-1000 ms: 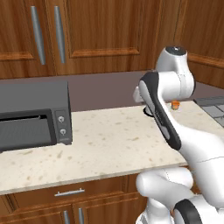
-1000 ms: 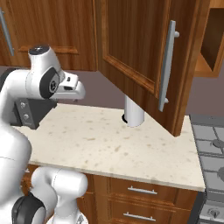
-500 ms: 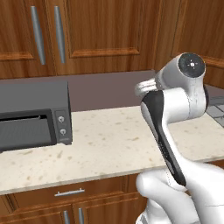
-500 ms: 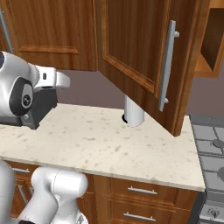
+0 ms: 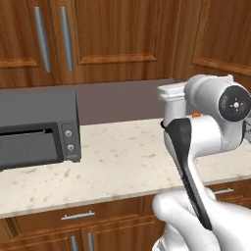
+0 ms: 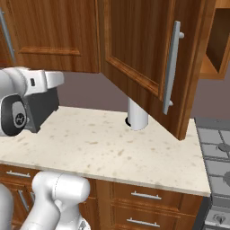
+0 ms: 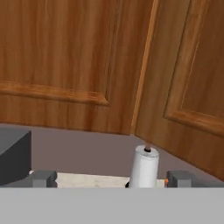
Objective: Close all open cabinet doors.
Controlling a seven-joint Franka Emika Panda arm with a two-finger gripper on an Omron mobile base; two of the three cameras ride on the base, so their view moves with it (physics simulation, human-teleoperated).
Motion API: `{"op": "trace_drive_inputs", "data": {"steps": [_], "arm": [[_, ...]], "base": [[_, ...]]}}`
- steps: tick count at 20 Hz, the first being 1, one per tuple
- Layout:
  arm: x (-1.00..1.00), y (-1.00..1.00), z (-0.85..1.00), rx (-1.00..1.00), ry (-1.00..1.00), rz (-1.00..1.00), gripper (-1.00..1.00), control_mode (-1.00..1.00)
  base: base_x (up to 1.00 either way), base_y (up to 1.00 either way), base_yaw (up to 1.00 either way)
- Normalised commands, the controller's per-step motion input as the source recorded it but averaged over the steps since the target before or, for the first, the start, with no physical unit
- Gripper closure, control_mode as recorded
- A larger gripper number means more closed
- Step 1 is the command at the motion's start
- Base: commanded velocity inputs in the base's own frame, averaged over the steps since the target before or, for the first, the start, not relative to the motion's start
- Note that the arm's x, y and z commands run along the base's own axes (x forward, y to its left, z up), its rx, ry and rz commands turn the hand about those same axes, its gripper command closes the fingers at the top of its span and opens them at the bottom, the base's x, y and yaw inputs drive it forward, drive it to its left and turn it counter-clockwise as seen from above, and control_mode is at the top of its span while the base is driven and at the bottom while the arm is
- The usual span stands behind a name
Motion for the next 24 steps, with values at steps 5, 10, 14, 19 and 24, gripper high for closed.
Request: {"op": "trace_drive_inputs", "data": {"steps": [5, 10, 14, 19, 24], "arm": [[-0.58, 0.08, 0.39, 0.0, -0.22, -0.11, -1.0, -1.0], [-0.72, 0.0, 0.26, 0.05, -0.1, -0.21, -1.0, -1.0], [-0.92, 0.0, 0.11, 0.08, 0.0, -0.24, -1.0, -1.0], [-0.81, 0.0, 0.03, 0.05, -0.01, -0.18, -1.0, -1.0], [-0.17, -0.09, 0.16, 0.0, -0.08, -0.03, -1.0, -1.0]], "base": [[0.0, 0.0, 0.0], [0.0, 0.0, 0.0], [0.0, 0.0, 0.0], [0.0, 0.0, 0.0], [0.0, 0.0, 0.0]]}}
